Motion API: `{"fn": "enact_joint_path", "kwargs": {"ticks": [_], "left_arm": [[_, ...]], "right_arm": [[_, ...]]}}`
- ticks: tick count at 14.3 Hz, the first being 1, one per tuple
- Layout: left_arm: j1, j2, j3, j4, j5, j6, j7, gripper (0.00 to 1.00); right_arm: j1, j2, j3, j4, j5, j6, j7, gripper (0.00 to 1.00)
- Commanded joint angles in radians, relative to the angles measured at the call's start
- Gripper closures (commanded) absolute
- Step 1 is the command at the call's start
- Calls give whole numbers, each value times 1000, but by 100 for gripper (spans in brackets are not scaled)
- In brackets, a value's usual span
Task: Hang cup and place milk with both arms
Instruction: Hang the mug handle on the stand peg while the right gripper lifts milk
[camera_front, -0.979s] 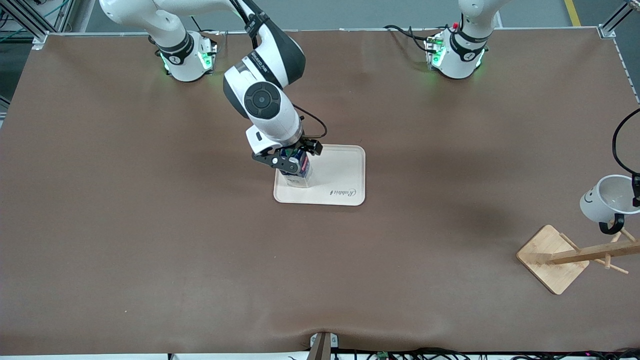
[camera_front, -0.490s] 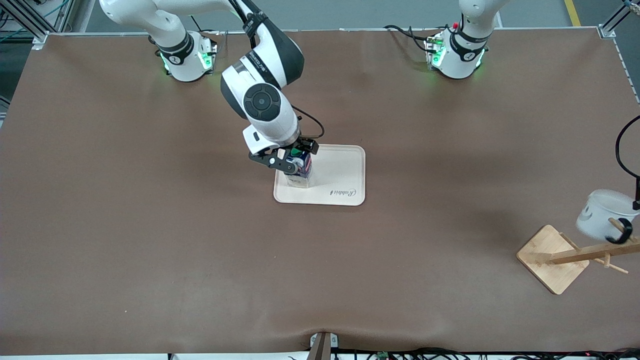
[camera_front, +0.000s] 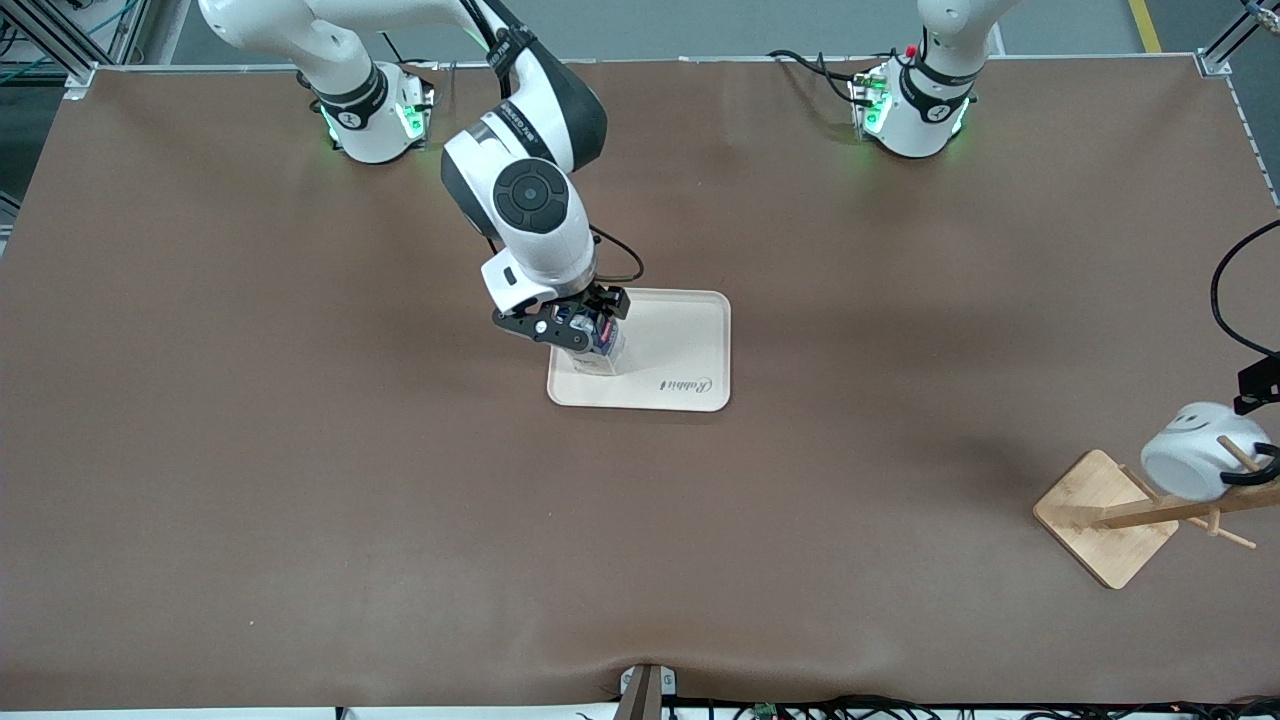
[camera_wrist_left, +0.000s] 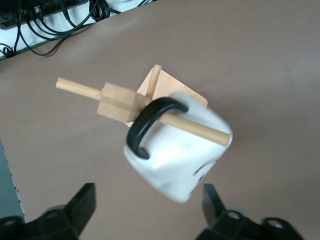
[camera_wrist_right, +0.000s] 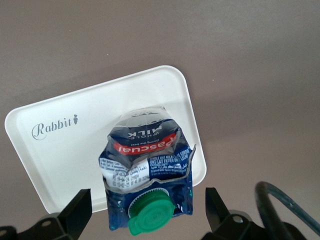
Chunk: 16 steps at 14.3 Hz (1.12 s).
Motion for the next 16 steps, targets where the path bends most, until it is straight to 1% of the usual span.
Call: {"fn": "enact_joint_path", "kwargs": {"ticks": [1,4,5,6,7,8,10,12,16], "left_arm": [[2,-23,-27,-2,-20,-24,-43,0],[2,-38,-57,-3,-22,-89,-158,0],[2,-41,-71,-6,-22,-95,-195,0],[2,-46,-83,-16,-22,-101,-233,0],[3,-56,-96,-26,-22,-102,-268,0],[3,-64,-106,-37,-22,-103,-304,0],[3,-87,-126,-57,-22,-107,-350,0],[3,-107,-151,-63,-22,-142,-384,0],[3,-145,-208,-68,-23,-226,-471,0]], "right_arm": [[13,11,6,-32,-20,71,31,0],[27,45,5,-35,-22,155,37,0],[32,57,5,-34,-22,166,37,19],[35,58,5,-34,-22,161,37,47],[33,58,5,-34,-22,155,44,79],[30,57,6,-34,-22,142,58,100],[24,48,5,-19,-25,85,106,100],[-3,31,3,35,-23,24,100,100],[-121,28,5,234,-11,-241,87,100]]}}
